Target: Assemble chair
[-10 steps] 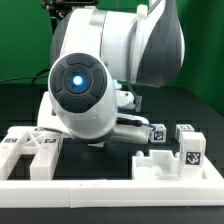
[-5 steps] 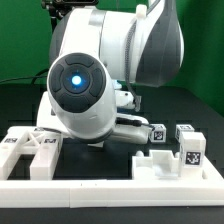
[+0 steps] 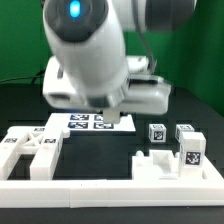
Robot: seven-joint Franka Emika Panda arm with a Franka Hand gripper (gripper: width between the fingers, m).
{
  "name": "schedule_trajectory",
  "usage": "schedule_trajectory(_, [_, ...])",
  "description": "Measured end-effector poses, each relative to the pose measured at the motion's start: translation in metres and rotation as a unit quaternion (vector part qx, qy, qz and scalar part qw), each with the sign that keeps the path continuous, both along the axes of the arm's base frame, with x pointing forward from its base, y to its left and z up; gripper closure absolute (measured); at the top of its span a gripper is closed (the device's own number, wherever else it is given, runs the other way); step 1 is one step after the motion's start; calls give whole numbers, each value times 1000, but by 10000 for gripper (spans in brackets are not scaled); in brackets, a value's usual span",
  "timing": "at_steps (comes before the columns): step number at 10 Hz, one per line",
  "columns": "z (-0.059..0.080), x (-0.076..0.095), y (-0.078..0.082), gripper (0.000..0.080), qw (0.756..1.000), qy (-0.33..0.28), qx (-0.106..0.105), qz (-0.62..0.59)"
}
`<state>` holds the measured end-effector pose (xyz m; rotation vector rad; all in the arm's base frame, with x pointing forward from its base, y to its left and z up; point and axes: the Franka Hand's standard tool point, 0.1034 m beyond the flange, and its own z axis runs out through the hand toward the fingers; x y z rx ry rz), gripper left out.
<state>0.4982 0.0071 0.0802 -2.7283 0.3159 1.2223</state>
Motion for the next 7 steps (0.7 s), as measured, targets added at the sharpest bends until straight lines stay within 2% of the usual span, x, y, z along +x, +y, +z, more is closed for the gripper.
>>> schedule_trajectory(1, [-6, 6, -1, 515, 999, -34, -9, -2])
schedule_trajectory(4, [-3, 16, 2, 515, 989, -144, -28, -7])
schedule_trajectory(5, [12, 32, 15, 515, 984, -180, -17, -6])
schedule_trajectory(6, [31, 62, 26, 515, 969, -249, 0, -3])
schedule_trajectory(7, [40, 80, 24, 515, 951, -308, 9, 14])
